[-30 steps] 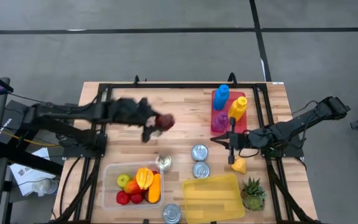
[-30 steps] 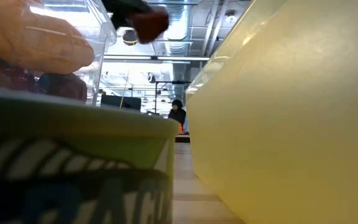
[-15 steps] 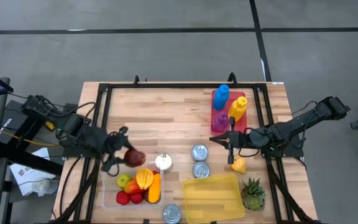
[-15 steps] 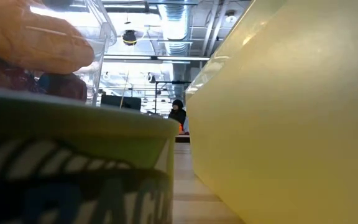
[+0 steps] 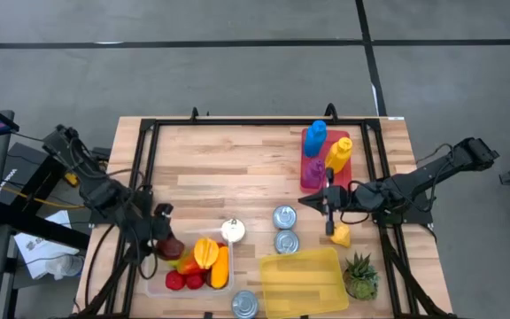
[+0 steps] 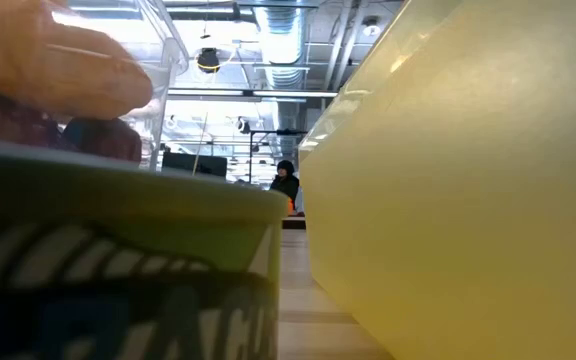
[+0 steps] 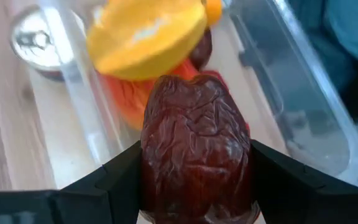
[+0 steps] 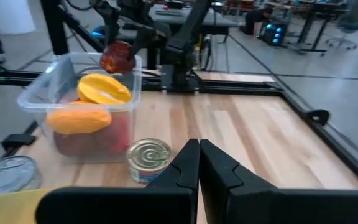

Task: Pick & Place Food Item
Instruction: Put the red apple into the transparent bin, then put the yellow pear into the transparent bin

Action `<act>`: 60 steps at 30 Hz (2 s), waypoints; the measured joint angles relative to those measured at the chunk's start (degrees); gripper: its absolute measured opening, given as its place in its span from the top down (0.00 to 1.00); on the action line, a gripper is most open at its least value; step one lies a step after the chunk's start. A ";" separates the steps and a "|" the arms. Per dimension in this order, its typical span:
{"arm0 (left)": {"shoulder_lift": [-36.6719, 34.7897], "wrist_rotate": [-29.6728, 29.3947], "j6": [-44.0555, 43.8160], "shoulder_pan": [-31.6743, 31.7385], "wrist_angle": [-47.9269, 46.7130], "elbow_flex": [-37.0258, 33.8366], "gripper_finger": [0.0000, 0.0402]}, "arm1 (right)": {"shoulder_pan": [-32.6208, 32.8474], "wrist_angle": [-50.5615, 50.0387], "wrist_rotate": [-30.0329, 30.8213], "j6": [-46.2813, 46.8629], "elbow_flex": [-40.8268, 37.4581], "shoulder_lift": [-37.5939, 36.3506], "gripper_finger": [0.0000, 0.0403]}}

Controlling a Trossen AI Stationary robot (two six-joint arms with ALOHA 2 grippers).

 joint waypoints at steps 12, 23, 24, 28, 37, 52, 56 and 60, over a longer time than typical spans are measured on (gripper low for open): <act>11.09 1.77 -1.84 -0.97 -1.59 0.00 0.41 | 0.98 -2.22 -1.42 1.61 1.35 7.76 1.00; 10.74 0.47 -4.23 0.35 0.17 0.02 0.04 | 4.01 -28.69 -1.78 14.26 17.35 18.45 0.85; 10.73 0.45 -4.26 0.32 0.14 0.02 0.04 | 4.20 -32.41 -1.76 15.90 19.57 19.79 0.81; 9.90 0.57 -4.04 0.30 1.09 0.02 0.07 | 4.69 -45.84 -1.78 21.45 28.65 24.77 0.61; 2.51 0.96 -3.58 -0.01 3.65 0.02 0.07 | 5.35 -64.96 -7.11 31.00 42.54 32.63 0.32; -2.66 -19.91 13.32 0.16 20.35 -0.60 0.07 | 9.63 -88.57 -12.98 49.79 42.08 33.55 0.31; -2.11 -23.30 15.50 0.60 26.88 -3.77 0.07 | 10.29 -86.41 -14.94 51.83 37.36 31.72 0.31; -2.17 -23.44 17.81 1.45 31.91 -6.77 0.07 | 10.58 -79.81 -17.70 53.93 30.99 28.36 0.31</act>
